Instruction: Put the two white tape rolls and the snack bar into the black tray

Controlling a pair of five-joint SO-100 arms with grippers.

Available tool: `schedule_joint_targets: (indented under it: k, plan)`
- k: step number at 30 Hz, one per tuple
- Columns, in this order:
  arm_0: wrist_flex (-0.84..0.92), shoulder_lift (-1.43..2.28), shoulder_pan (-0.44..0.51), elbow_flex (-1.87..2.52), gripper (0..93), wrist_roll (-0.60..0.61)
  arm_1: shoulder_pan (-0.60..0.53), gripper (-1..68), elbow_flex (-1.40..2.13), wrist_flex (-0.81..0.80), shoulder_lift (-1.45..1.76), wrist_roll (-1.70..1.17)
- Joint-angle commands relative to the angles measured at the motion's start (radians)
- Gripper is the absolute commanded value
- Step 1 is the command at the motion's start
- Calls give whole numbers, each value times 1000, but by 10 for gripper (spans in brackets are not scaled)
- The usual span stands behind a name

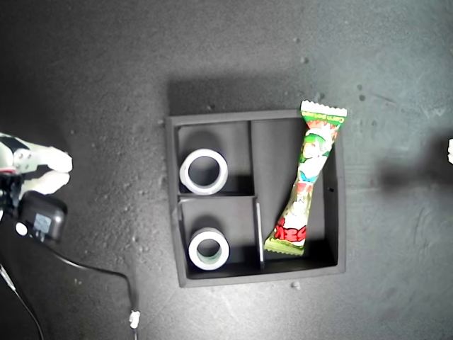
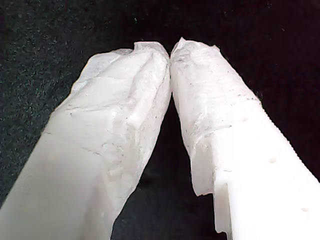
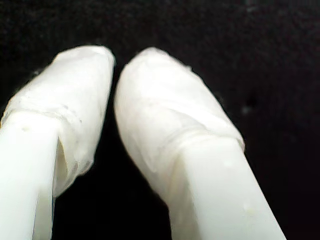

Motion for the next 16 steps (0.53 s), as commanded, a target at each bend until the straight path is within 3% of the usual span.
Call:
schedule_joint_targets:
  k: [1, 16]
  plan:
    - [35, 48, 6, 58, 2, 11, 0, -1, 12, 5, -6, -195]
    - [37, 48, 8, 58, 2, -14, -37, -1, 12, 5, -6, -195]
